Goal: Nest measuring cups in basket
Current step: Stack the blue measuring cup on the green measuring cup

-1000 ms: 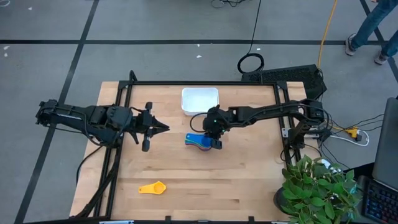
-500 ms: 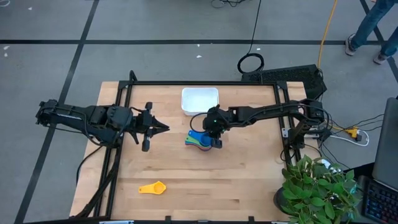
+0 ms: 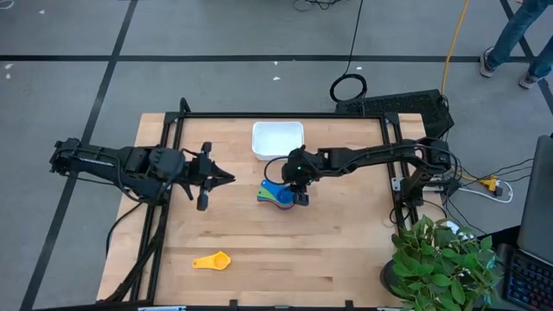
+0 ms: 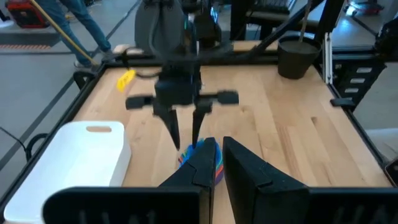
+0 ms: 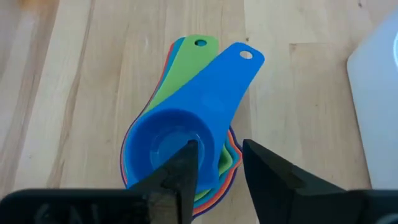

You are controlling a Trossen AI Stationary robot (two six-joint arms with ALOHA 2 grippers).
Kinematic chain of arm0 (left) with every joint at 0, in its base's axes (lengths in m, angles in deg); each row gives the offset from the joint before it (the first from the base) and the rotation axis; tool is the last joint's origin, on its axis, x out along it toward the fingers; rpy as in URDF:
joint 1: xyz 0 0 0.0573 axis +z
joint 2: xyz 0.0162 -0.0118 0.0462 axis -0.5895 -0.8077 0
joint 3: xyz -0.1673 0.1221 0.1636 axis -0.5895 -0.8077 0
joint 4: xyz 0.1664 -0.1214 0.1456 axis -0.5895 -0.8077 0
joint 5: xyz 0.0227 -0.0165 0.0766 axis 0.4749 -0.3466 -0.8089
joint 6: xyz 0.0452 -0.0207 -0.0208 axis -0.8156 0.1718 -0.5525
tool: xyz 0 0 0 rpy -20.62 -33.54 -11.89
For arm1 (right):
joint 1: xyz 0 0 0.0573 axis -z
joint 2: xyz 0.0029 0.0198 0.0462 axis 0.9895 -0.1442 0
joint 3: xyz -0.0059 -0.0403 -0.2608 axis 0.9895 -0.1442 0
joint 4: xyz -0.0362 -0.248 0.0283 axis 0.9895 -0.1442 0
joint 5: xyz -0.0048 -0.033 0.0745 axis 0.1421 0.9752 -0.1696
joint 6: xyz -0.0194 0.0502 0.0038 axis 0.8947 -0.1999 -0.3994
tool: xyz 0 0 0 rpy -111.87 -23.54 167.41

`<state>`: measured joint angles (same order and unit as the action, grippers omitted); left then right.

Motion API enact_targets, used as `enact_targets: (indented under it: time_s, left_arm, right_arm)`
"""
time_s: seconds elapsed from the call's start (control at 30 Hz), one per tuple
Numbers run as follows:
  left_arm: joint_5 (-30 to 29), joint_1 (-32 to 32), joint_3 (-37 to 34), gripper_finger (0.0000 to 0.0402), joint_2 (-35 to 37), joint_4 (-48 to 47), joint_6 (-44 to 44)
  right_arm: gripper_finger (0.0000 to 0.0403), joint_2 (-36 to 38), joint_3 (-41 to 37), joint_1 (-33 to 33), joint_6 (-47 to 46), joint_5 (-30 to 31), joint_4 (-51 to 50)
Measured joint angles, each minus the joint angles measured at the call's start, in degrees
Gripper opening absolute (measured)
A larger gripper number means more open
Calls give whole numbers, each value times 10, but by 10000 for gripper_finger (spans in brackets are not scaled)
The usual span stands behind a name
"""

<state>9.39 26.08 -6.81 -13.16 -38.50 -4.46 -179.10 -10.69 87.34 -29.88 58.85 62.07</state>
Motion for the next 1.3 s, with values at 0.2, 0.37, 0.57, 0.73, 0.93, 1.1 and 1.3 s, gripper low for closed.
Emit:
enact_targets:
  time_s: [0.2,0.37,0.57,0.73,0.93,1.1,1.3]
  left_arm:
    - [0,7,0,31,-21,-17,5]
    - [0,51,0,31,-85,-10,-23]
    - [0,113,0,31,-204,58,-78]
    - [0,146,0,31,-292,133,-137]
    - [19,173,0,31,-367,154,-193]
    - [52,183,0,31,-416,163,-206]
    - [59,183,0,31,-440,177,-211]
  right_arm:
    - [123,40,0,-1,-2,12,0]
    - [120,88,0,-3,9,56,8]
    - [119,130,0,-13,15,60,37]
    - [119,147,0,-28,15,60,37]
    - [118,149,0,-47,15,60,34]
    - [118,149,0,-61,15,85,33]
    - [118,149,0,-66,15,89,29]
